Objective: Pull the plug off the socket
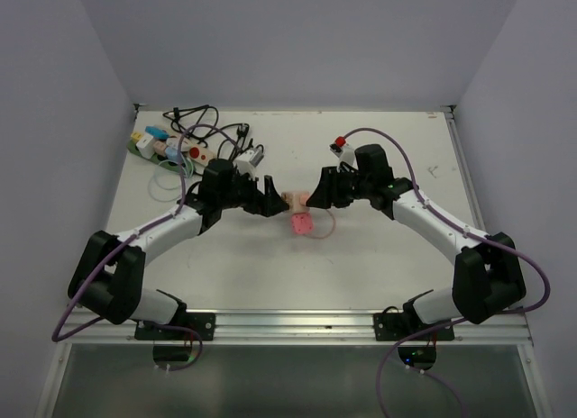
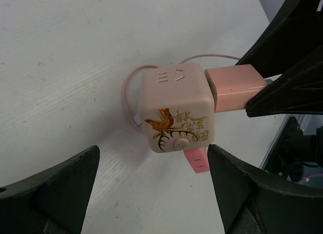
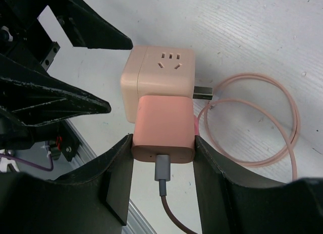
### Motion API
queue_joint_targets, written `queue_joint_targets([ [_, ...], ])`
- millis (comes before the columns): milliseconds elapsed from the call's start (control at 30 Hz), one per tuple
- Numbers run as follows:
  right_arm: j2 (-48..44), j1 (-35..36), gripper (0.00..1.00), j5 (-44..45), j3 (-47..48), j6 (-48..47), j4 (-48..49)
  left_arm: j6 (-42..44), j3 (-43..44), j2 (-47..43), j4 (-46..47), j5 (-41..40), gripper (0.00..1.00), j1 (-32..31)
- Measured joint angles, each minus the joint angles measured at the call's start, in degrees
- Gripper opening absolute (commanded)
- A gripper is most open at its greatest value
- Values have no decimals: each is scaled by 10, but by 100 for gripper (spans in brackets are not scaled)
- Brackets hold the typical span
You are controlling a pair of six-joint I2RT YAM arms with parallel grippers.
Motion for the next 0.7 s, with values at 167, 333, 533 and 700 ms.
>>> queue_joint_targets([
  [167, 0, 0, 0, 0, 0, 4, 4, -13, -2, 13, 24, 24, 91, -16],
  [333, 0, 0, 0, -2, 0, 10, 10, -29, -2, 41, 51, 26, 89, -32],
  [533, 0, 0, 0, -3, -1, 19, 21, -52, -2, 62, 78, 18, 87, -36],
  [700, 0, 0, 0, -9, -2, 25, 30, -64, 0, 73, 98, 9, 85, -39],
])
